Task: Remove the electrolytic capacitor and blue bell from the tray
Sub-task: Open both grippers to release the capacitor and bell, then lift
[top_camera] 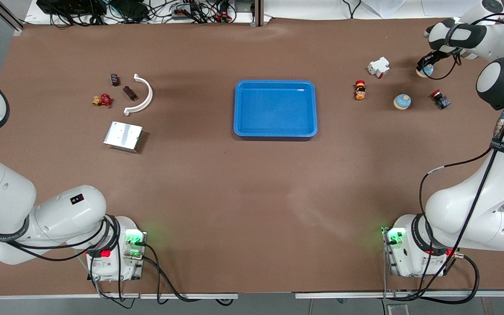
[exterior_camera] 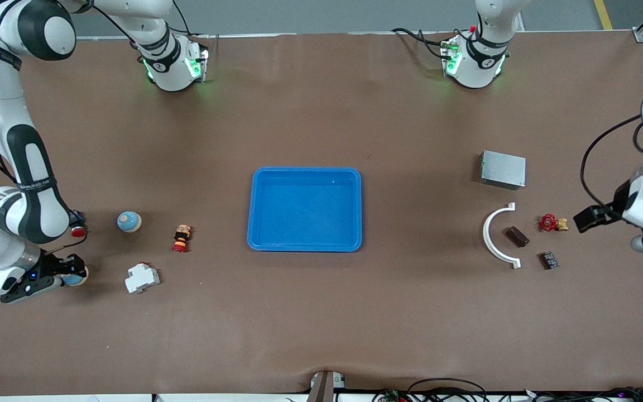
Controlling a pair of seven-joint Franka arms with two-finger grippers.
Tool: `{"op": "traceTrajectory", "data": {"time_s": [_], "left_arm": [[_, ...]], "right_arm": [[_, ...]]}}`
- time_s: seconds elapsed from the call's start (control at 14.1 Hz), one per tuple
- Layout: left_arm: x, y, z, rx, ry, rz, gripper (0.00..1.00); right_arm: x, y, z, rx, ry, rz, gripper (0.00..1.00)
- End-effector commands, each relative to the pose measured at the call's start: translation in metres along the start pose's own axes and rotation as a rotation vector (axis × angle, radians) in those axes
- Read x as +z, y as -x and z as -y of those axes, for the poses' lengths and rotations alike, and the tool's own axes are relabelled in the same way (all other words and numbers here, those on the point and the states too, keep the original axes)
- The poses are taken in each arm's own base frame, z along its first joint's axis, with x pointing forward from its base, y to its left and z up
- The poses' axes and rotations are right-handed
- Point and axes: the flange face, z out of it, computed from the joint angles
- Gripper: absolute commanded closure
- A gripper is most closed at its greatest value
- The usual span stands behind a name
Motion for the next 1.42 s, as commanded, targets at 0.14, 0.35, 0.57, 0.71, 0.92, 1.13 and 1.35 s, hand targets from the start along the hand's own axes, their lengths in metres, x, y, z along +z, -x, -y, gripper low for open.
{"op": "traceTrajectory", "data": {"time_s": [0.14,0.35,0.57,0.71,0.92,1.13,1.35], "left_arm": [[-0.089,0.009,0.002,0.068,0.027,0.042,0.00],[-0.118,0.023,-0.018,0.092,0.034,0.019,0.00],[-0.154,0.047,-0.036,0.106,0.038,-0.006,0.00],[-0.166,0.063,-0.046,0.093,0.131,0.021,0.00],[-0.162,0.095,-0.037,0.074,0.184,0.066,0.00],[-0.164,0.115,-0.049,0.081,0.190,0.079,0.00],[-0.166,0.116,-0.053,0.072,0.187,0.092,0.00]], "right_arm": [[0.001,-0.002,-0.006,0.013,-0.017,-0.029,0.00],[-0.014,-0.009,-0.003,0.021,-0.021,-0.040,0.00],[-0.071,-0.026,0.023,0.176,-0.131,0.025,0.00],[-0.119,-0.050,0.065,0.267,-0.156,0.083,0.00],[-0.181,-0.085,0.137,0.383,-0.104,0.149,0.00],[-0.230,-0.108,0.202,0.472,-0.047,0.170,0.00],[-0.273,-0.113,0.247,0.525,-0.002,0.198,0.00]]}}
